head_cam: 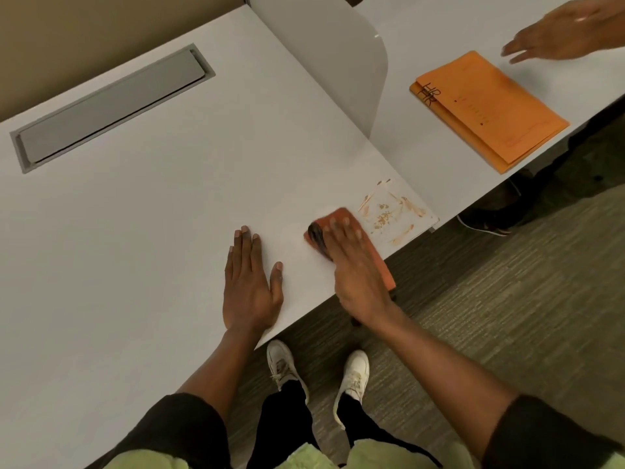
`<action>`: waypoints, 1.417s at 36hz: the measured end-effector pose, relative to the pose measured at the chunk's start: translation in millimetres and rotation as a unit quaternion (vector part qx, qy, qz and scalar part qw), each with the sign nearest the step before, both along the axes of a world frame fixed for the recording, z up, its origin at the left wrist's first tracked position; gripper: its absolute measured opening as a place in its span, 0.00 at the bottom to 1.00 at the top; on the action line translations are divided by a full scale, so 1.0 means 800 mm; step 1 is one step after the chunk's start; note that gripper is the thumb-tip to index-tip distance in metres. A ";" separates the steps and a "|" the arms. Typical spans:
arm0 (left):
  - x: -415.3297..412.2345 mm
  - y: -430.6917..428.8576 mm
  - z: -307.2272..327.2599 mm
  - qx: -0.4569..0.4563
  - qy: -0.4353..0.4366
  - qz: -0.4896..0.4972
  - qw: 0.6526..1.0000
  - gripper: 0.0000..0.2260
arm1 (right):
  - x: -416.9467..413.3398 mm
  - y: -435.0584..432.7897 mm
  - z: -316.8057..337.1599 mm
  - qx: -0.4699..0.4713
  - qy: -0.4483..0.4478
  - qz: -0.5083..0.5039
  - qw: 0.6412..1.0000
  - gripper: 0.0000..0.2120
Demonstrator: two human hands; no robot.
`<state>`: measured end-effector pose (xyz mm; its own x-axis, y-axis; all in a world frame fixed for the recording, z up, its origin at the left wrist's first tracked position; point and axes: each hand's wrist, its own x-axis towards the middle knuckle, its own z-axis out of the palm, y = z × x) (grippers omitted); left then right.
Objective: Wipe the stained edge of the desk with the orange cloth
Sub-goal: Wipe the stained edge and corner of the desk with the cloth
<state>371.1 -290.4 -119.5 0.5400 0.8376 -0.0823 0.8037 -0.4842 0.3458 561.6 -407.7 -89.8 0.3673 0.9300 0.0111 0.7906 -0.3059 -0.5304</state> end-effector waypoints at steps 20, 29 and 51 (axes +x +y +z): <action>0.000 0.000 0.002 -0.003 -0.006 0.005 1.000 0.33 | 0.019 0.038 0.005 -0.034 -0.040 -0.036 0.998 0.42; -0.001 0.002 -0.003 0.005 -0.007 0.001 1.000 0.33 | -0.048 0.053 0.010 -0.026 0.004 -0.145 0.989 0.41; -0.002 0.002 -0.009 0.006 -0.007 -0.003 1.000 0.33 | -0.055 0.093 0.007 -0.093 -0.028 -0.150 0.984 0.42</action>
<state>369.7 -288.5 -126.4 0.5464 0.8351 -0.0642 0.7956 -0.4936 0.3513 517.5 -332.9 -84.5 0.6286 0.7683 -0.1207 0.6764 -0.6167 -0.4027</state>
